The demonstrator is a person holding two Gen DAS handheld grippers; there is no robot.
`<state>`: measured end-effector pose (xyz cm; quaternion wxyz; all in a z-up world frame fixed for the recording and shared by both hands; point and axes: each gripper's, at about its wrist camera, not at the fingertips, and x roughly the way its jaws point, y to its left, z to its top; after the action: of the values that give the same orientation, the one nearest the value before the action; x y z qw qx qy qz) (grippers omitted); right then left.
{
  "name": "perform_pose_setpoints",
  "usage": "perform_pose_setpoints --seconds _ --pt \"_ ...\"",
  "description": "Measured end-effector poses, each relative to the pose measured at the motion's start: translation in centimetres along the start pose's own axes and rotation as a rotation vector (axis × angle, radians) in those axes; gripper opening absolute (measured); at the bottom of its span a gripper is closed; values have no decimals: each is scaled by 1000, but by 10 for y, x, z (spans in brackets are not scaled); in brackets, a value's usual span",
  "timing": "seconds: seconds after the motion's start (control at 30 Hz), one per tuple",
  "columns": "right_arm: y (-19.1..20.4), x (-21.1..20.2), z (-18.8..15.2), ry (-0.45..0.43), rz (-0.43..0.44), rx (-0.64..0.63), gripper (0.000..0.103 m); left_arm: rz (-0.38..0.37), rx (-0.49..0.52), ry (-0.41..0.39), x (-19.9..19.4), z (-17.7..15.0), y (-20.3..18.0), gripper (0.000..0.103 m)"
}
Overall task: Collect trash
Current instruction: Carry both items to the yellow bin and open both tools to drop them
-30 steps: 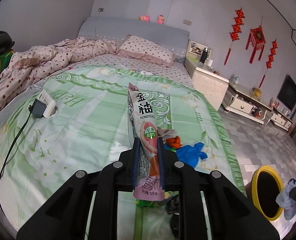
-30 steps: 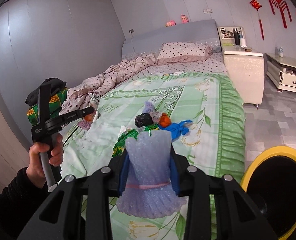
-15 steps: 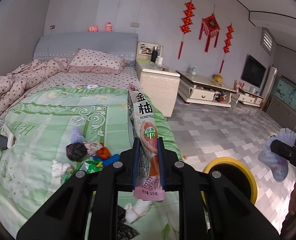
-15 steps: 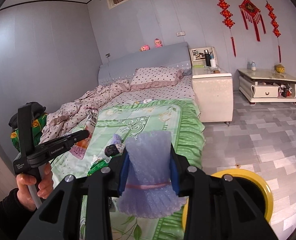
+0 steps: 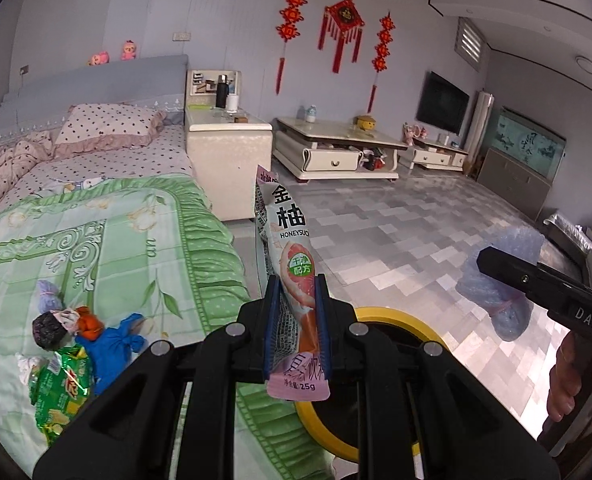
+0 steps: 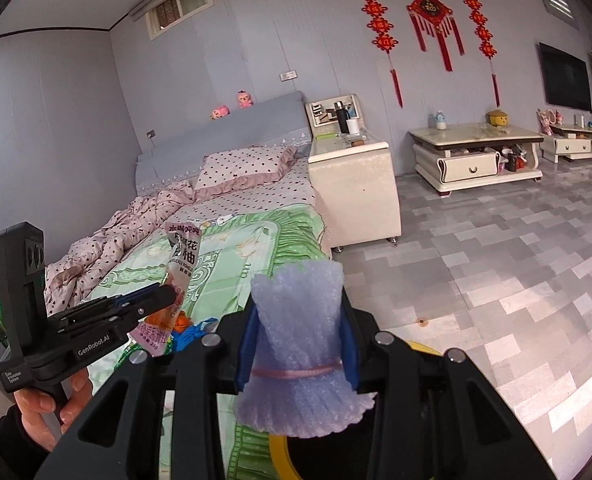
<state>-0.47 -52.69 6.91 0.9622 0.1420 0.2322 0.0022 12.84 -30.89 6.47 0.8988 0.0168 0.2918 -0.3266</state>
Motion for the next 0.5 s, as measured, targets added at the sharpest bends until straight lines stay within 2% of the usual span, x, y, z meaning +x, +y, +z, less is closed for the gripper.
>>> perform_pose_setpoints --seconds 0.13,0.5 --pt "-28 13 -11 30 -29 53 33 -33 22 60 39 -16 -21 16" --pt "-84 62 -55 138 -98 161 33 -113 9 232 132 -72 -28 17"
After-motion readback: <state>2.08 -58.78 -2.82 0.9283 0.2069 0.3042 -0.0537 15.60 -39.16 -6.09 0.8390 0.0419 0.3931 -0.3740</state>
